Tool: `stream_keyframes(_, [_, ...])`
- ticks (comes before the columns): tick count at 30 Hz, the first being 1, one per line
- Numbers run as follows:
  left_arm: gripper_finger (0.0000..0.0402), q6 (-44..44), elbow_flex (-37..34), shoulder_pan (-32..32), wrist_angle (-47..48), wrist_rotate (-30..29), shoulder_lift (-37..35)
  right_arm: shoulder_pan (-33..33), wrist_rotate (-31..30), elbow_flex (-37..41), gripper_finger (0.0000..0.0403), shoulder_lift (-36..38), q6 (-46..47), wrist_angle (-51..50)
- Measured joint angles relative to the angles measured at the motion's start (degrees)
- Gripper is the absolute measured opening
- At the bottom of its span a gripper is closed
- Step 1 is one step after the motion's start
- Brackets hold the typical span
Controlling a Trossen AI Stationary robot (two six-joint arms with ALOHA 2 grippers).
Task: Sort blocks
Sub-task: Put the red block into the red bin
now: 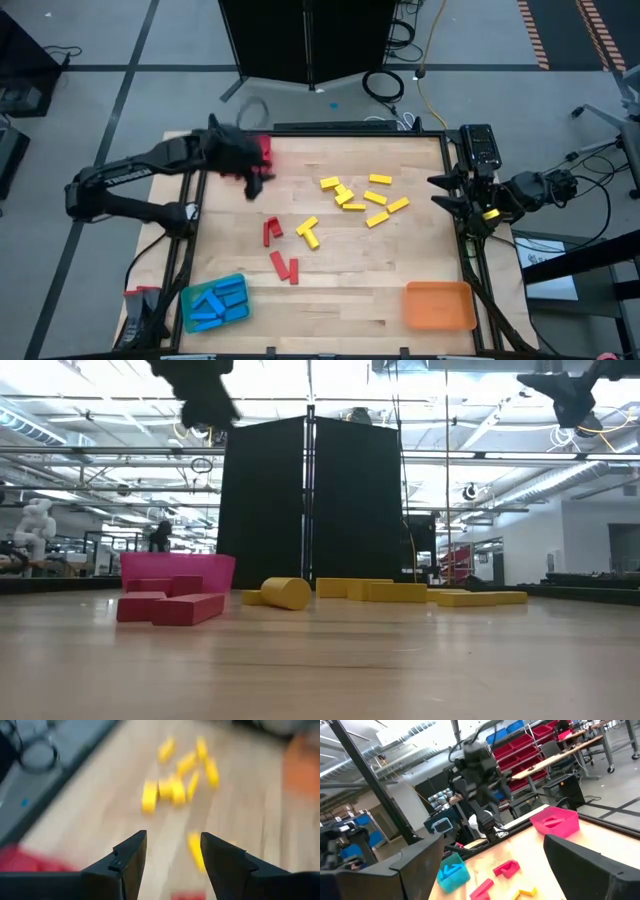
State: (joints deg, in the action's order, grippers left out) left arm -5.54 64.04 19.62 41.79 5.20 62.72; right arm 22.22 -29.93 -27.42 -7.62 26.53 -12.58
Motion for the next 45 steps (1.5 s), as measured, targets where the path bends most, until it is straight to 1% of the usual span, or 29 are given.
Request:
stream_keyframes(3, [0.0193,0.0,-1.2,-6.9,6.1,-6.0,0.0,0.0,0.0,0.0,0.0338,0.0,-0.1,-0.6])
stream_keyframes(6, [0.0193,3.4,-3.4,-12.6,6.9,-10.0,0.5,0.0,0.0,0.0,0.0338,0.0,-0.7,-0.7])
stream_keyframes(8, [0.0193,6.9,-5.0,-15.6,6.8,-10.7,1.3,0.0,-0.1,0.0,0.0338,0.0,-0.8,-1.0])
stream_keyframes(10, [0.0193,7.4,-6.0,-17.6,6.3,-10.8,2.8,0.0,-0.1,0.0,0.0338,0.0,-0.8,-1.1])
stream_keyframes(12, [0.0193,8.3,-6.8,-19.7,7.0,-9.5,4.9,0.0,-0.1,0.0,0.0338,0.0,-0.7,-1.1])
stream_keyframes(15, [0.0193,13.1,-7.3,-23.9,6.8,-7.7,7.6,0.0,-0.1,0.0,0.0338,0.0,-0.7,-1.1])
stream_keyframes(20, [0.0193,20.1,-8.8,-28.7,6.5,-8.0,12.8,0.0,0.0,0.0,0.0338,0.0,0.3,-1.1])
stream_keyframes(26, [0.0193,27.5,-11.7,-30.5,4.7,-9.2,18.3,0.0,0.0,0.0,0.0338,0.0,0.5,-1.1])
stream_keyframes(30, [0.0193,33.3,-12.8,-30.8,3.0,-14.6,21.4,0.0,0.0,0.0,0.0338,0.0,0.5,-1.1])
stream_keyframes(31, [0.0193,34.6,-13.0,-30.7,2.6,-15.1,22.0,0.0,0.0,0.0,0.0338,0.0,0.5,-1.1])
stream_keyframes(37, [0.0193,41.7,-13.9,-30.7,2.4,-14.6,25.7,0.0,0.0,0.0,0.0338,0.0,1.3,-1.1])
stream_keyframes(42, [0.0193,42.3,-13.9,-30.7,2.7,-13.8,27.2,0.0,0.3,0.0,0.0338,0.0,1.5,-1.1])
stream_keyframes(45, [0.0192,43.0,-13.9,-30.1,1.1,-13.2,28.2,0.0,0.3,0.0,0.0338,0.0,1.5,-1.1])
